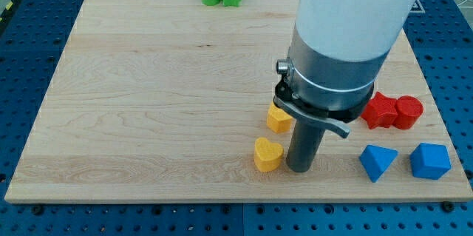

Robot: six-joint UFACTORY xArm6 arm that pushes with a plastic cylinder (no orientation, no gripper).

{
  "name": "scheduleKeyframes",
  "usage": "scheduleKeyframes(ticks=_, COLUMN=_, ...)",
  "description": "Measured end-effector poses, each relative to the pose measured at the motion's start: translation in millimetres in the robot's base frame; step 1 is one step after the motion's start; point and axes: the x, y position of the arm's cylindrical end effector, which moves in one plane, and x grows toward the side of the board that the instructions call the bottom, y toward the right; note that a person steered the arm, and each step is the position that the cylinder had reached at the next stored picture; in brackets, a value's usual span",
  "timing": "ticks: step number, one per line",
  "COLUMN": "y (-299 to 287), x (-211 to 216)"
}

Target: Push the yellow heart towards up

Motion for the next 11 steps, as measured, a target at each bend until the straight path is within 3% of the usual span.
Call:
scheduleKeyframes(ticks=2, y=-42.4, x=14.2)
scheduleKeyframes(ticks=11, y=-101.9, x=-70.5)
